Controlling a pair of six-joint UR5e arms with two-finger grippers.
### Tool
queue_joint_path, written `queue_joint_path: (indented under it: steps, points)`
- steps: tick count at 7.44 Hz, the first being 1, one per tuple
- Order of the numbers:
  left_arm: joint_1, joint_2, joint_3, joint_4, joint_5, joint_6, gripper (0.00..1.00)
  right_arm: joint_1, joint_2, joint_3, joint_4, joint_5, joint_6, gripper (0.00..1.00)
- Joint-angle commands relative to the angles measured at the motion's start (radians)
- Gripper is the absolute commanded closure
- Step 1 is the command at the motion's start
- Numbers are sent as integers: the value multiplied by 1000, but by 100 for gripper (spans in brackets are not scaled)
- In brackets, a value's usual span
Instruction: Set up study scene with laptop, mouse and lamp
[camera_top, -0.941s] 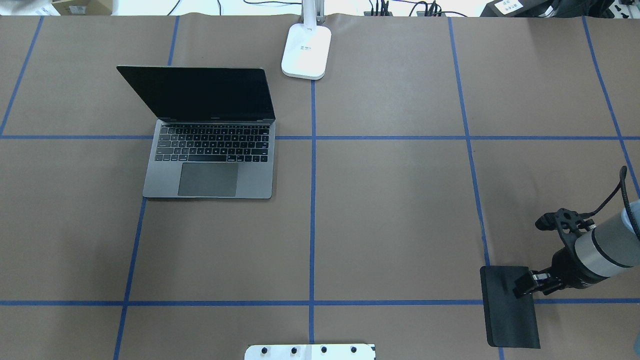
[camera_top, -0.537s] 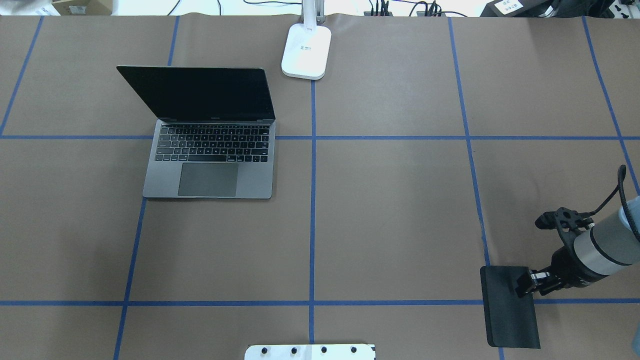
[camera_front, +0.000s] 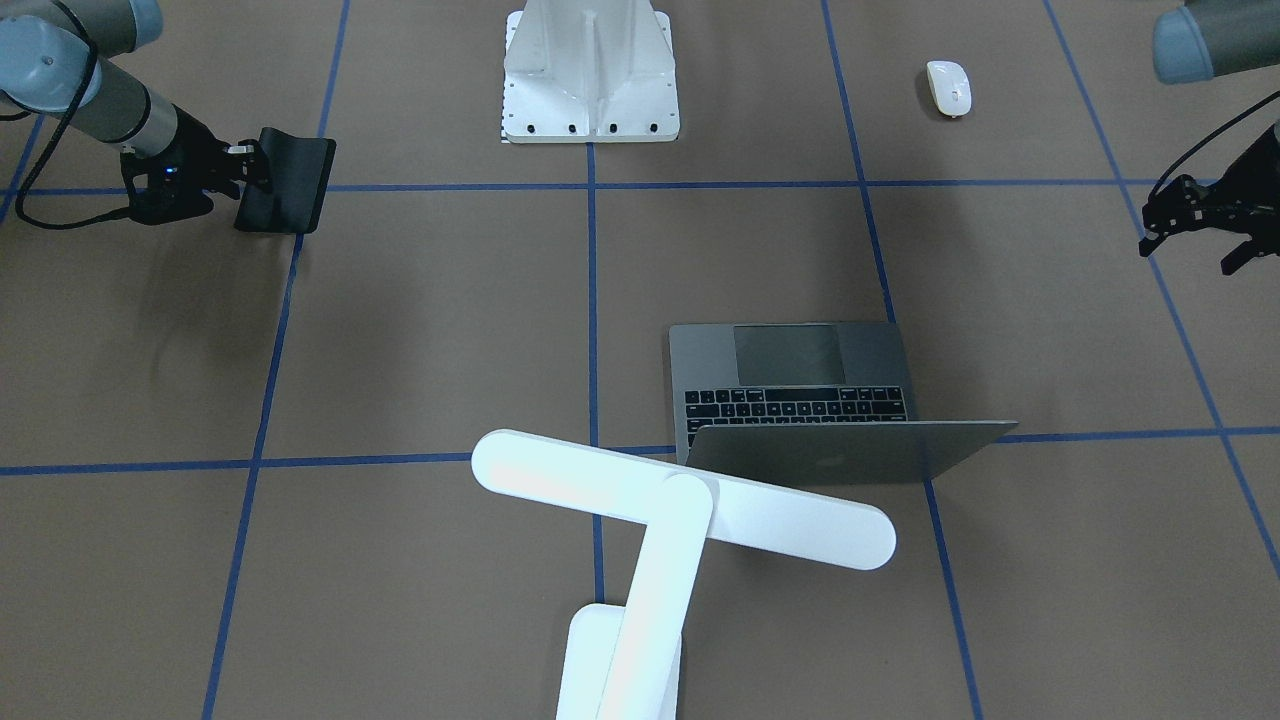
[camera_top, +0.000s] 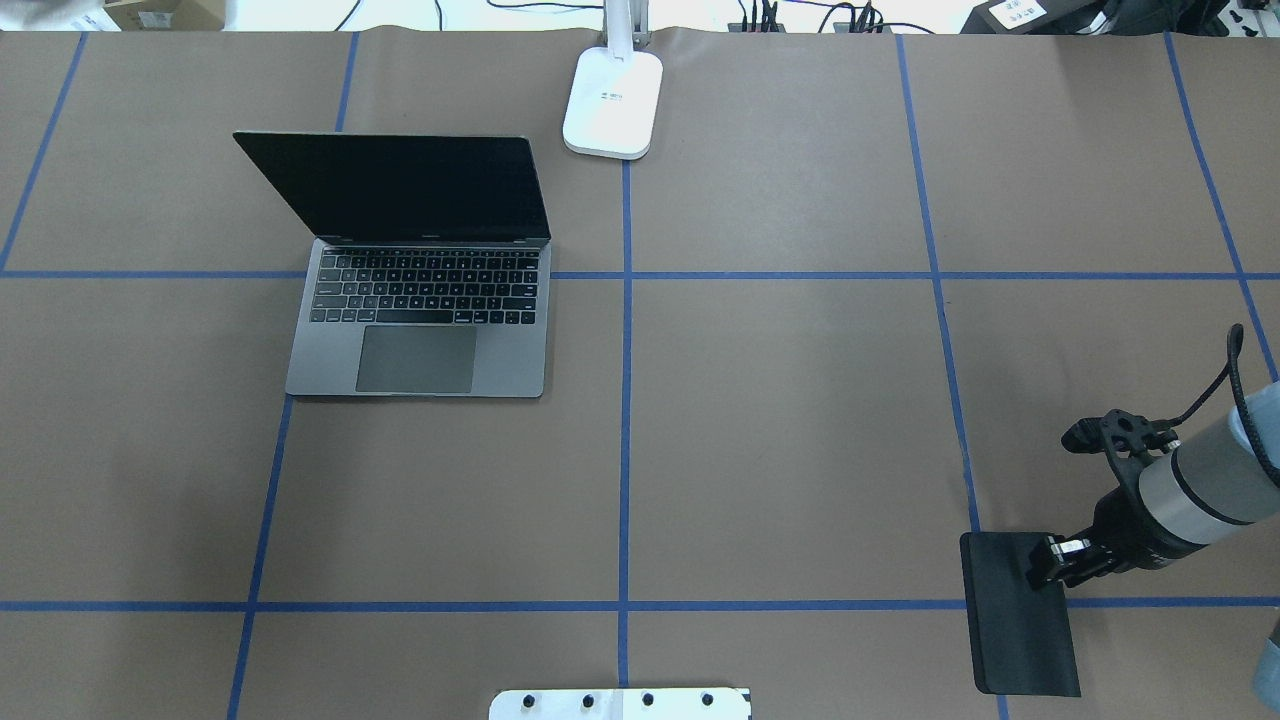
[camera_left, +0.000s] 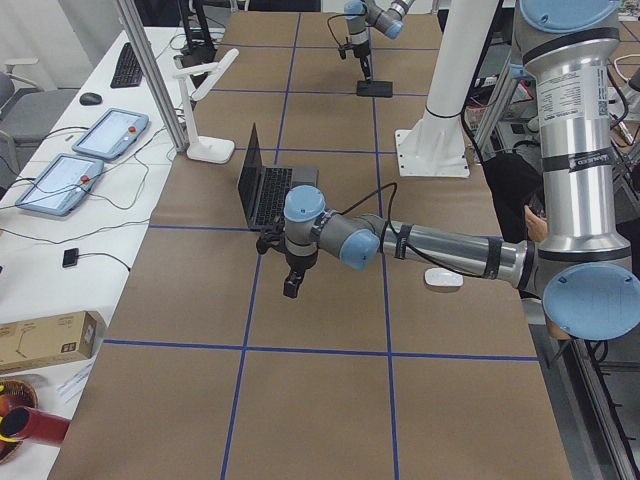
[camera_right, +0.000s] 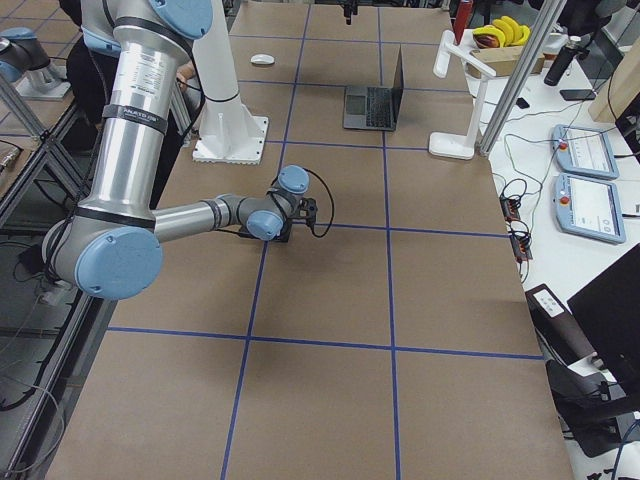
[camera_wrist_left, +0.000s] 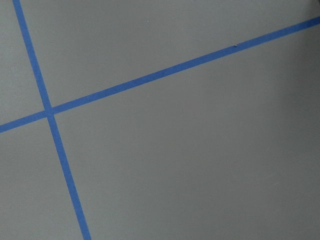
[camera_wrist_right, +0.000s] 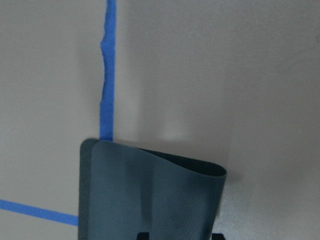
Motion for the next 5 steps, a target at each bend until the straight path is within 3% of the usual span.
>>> queue_joint_path:
  steps: [1,5]
  points:
    - [0,0,8,-11,1,0,0,12,33,5,-66,0,0,52]
    - [0,0,39,-57,1,-2,0,35,30,5,-69,34,-15,50]
